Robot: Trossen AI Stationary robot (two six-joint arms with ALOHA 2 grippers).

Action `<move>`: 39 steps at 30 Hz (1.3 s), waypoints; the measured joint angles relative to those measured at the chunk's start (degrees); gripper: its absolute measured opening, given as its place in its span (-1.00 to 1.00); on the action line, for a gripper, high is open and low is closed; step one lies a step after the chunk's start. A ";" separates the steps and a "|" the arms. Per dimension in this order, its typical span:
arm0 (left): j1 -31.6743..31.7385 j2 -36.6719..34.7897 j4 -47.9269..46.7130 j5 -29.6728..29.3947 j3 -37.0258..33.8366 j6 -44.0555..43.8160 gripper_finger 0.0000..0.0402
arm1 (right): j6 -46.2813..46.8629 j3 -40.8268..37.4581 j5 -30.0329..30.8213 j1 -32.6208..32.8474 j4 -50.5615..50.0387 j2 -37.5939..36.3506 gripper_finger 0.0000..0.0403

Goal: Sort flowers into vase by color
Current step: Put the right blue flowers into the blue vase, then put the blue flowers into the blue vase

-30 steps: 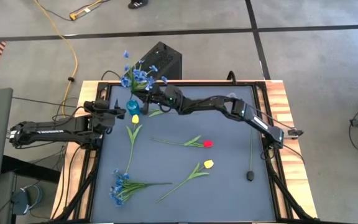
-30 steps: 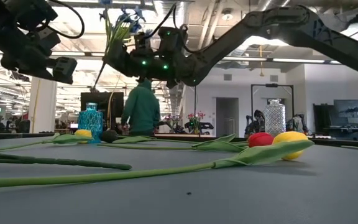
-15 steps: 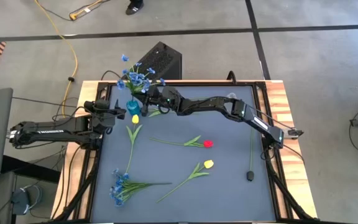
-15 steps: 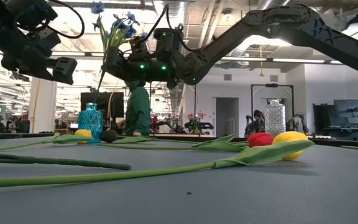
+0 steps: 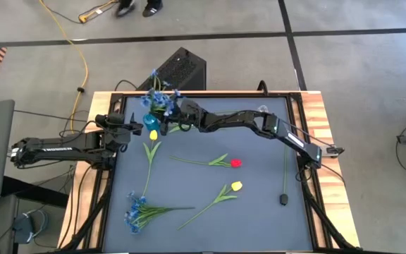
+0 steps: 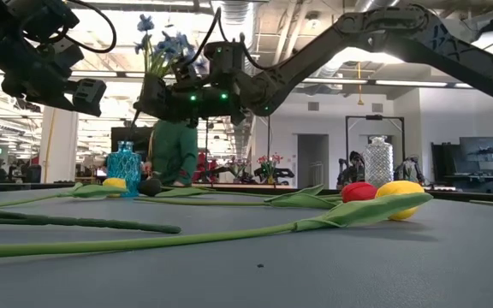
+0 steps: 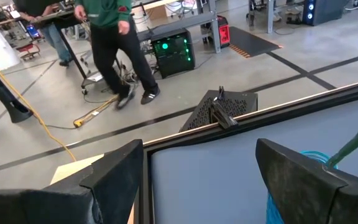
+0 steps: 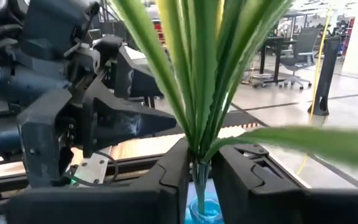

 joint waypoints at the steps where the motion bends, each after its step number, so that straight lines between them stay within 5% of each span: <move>1: 0.00 0.00 -0.01 0.06 0.00 0.01 0.50 | 0.00 0.00 -0.02 0.00 -0.11 -0.03 -0.48; 15: 0.00 0.00 -0.02 1.23 0.00 0.01 0.50 | 3.46 12.37 -0.97 0.08 -33.50 -0.07 0.22; 24: -0.02 0.12 -0.02 3.89 0.00 -0.91 0.50 | 1.28 24.05 -16.53 -0.13 -61.09 -0.44 0.39; 28: 0.00 0.13 0.64 11.48 0.00 -2.65 0.50 | 0.09 24.48 -20.74 -0.24 -71.99 -3.19 0.40; 39: -0.04 0.39 -1.78 40.03 3.17 -6.10 0.50 | -9.66 24.15 -20.81 0.89 -102.73 -13.93 0.40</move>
